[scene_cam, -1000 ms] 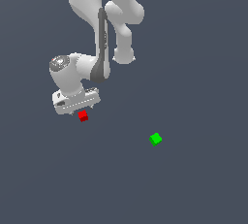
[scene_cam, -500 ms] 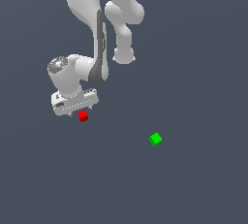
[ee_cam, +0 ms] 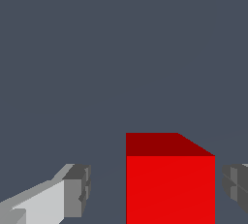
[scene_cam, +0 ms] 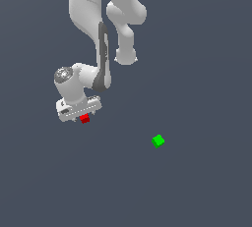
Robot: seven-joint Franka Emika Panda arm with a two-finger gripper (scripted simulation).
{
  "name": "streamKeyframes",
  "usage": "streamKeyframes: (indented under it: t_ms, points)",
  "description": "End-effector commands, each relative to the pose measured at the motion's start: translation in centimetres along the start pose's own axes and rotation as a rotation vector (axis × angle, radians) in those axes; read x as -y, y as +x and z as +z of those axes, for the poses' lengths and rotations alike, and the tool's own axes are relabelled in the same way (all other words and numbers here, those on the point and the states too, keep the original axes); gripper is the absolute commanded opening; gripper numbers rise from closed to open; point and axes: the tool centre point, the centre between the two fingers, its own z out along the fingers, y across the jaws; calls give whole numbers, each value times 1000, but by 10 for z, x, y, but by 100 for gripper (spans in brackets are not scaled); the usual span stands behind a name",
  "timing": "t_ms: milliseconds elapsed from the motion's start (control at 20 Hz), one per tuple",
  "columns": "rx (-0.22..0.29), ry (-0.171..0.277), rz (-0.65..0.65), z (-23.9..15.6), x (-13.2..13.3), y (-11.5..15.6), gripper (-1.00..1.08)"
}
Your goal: Stack the red cube on top of the green cube.
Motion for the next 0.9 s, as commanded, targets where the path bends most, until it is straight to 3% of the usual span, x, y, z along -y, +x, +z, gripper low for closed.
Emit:
streamKeyframes:
  t_ms: [0,150,200,850]
  points:
    - [-1,-1,0,7,-1,0,100]
    - [-1,-1,-1,9,-1,1,100]
    - [-1,-1,-1,9,-1,1,-100]
    - [-1,-1,-1,6,-1,1,-100]
